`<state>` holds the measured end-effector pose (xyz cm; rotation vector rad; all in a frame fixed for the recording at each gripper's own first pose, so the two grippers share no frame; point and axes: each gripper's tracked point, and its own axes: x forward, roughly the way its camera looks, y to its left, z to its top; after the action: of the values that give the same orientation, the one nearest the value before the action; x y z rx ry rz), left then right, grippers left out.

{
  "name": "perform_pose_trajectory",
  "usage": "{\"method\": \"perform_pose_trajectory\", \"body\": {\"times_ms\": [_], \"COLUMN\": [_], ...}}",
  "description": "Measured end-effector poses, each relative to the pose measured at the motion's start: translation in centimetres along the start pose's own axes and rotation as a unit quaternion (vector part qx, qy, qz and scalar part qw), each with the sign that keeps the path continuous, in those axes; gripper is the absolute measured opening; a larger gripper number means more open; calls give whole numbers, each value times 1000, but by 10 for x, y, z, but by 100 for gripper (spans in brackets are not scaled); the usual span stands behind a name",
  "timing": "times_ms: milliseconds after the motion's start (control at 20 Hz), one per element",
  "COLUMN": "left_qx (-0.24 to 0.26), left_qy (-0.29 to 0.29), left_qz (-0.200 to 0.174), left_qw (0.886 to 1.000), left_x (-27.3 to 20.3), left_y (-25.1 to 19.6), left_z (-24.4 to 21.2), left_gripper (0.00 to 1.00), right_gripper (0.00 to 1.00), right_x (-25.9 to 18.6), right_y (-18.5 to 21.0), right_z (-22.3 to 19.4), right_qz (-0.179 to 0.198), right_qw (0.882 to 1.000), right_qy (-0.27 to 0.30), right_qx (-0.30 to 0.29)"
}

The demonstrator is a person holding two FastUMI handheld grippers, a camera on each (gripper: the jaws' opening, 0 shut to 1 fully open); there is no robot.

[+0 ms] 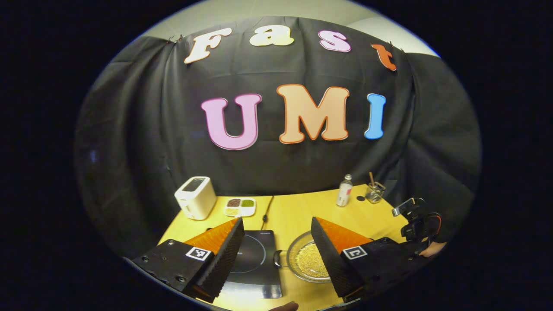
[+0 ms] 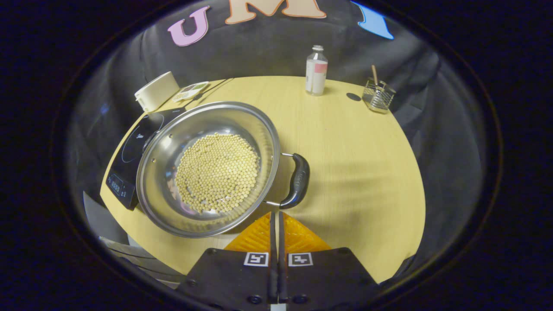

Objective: First push the handle of the pot to place it horizontally, then grasp the pot with both hands and set it on the induction cooktop.

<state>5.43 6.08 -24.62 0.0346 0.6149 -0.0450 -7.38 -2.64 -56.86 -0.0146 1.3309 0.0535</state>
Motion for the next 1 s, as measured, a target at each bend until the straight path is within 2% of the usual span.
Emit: {"method": "perform_pose_trajectory", "body": {"times_ms": [200, 250, 350, 500, 550, 650, 750, 800, 850, 900, 1000], "left_qx": [-27, -37, -61, -61, -53, -42, -45, -51, -57, -59, -51], "left_qy": [55, 72, 112, 159, 162, 175, 202, 213, 218, 228, 254], "left_qz": [-56, -67, -91, -110, -113, -116, -115, -113, -110, -106, -84], "left_qw": [997, 994, 988, 979, 979, 977, 972, 969, 968, 966, 962], "left_x": [19, 25, 34, 47, 55, 64, 71, 74, 78, 81, 85], "left_y": [12, 16, 19, 25, 25, 28, 23, 21, 18, 15, 17], "left_z": [-43, -54, -82, -106, -109, -118, -134, -141, -146, -155, -173], "left_gripper": [94, 94, 92, 92, 93, 92, 92, 90, 96, 90, 90], "right_gripper": [3, 1, 4, 23, 24, 46, 60, 60, 60, 63, 65], "right_x": [-15, -15, -23, -31, -31, -26, -19, -16, -11, -4, 7], "right_y": [-2, -2, -4, 2, 4, 5, 9, 10, 6, 3, 4], "right_z": [0, 4, 13, 15, 19, 23, 28, 32, 35, 35, 38], "right_qz": [-51, -62, -83, -95, -95, -92, -75, -67, -67, -65, -48], "right_qw": [998, 997, 994, 988, 987, 985, 986, 986, 986, 986, 987], "right_qy": [14, 8, -11, -14, -20, -22, -13, -16, -17, -13, -7], "right_qx": [30, 42, 72, 121, 130, 144, 150, 153, 154, 152, 152]}}
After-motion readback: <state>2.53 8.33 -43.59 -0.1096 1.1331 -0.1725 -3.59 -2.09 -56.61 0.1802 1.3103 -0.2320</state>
